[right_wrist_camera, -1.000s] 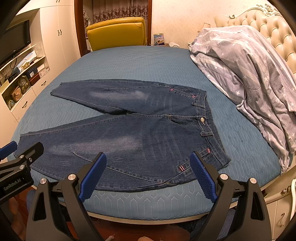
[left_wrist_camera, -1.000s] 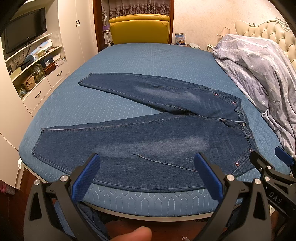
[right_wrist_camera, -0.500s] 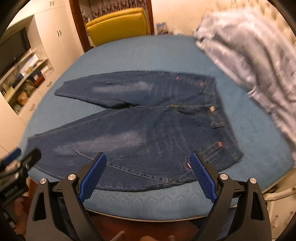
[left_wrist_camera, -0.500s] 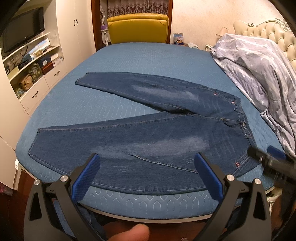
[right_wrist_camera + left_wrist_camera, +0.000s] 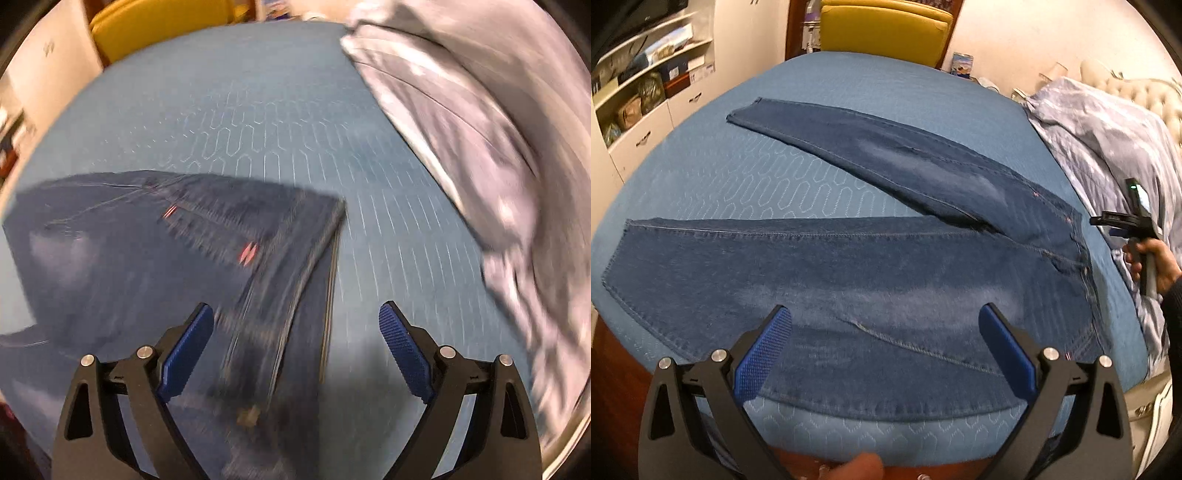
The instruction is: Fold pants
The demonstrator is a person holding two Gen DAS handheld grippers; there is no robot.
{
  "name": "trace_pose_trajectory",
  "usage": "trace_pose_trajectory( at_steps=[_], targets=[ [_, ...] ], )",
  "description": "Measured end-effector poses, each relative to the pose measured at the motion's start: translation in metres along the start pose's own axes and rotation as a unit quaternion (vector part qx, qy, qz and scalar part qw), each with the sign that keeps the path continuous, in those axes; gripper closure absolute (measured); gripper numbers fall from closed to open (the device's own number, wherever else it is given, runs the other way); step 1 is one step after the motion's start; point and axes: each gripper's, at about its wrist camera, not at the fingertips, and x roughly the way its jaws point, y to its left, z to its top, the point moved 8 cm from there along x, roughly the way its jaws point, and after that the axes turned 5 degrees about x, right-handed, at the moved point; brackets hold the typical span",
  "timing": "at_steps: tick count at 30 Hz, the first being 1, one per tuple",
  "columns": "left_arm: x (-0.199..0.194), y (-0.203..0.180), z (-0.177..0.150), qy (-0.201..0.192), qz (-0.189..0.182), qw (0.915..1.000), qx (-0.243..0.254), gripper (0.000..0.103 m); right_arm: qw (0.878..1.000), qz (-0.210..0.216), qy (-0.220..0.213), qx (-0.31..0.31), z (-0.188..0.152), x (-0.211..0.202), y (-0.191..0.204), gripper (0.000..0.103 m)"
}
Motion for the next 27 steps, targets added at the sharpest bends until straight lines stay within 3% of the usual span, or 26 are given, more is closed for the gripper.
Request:
trace_pose_trajectory(
  at_steps=[6,11,13,14,15,16,17,20,22,27],
  targets=[
    [0.02,0.03,0.008,0.004,0.006,0.9997,-0.022,0.002,0.998,0.003,0.023,-0.06,0.06,0.059,0.01,0.016],
    [0.03,0.061,0.016,0.009,0.027,0.9991,-0.032,0.002,0.993,-0.001,0.05,-0.109,0.069,0.101,0.014,0.016],
    [0.035,0.071,0.023,0.01,0.029,0.9989,-0.036,0.002,0.99,0.015,0.051,-0.132,0.07,0.108,0.022,0.033],
    [0.039,0.077,0.029,0.01,0.028,0.9989,-0.037,0.002,0.99,0.018,0.05,-0.134,0.071,0.108,0.024,0.049],
    [0.044,0.082,0.038,0.008,0.023,0.999,-0.036,0.002,0.99,0.013,0.042,-0.137,0.073,0.105,0.024,0.073],
    [0.047,0.085,0.045,0.007,0.015,0.9991,-0.038,0.005,0.989,0.024,0.042,-0.136,0.072,0.101,0.026,0.077],
    [0.053,0.09,0.054,0.01,0.003,0.9989,-0.046,0.017,0.989,0.029,0.036,-0.142,0.071,0.094,0.028,0.08],
    [0.074,0.114,0.092,0.01,-0.032,0.9959,-0.084,0.033,0.987,0.04,-0.004,-0.154,0.065,0.057,0.034,0.083],
    [0.09,0.132,0.124,0.001,-0.039,0.9937,-0.105,0.034,0.987,0.063,-0.048,-0.143,0.055,0.014,0.038,0.083],
    [0.13,0.175,0.191,-0.016,-0.099,0.9753,-0.197,0.033,0.977,0.1,-0.113,-0.154,0.007,-0.076,0.054,0.084]
  ],
)
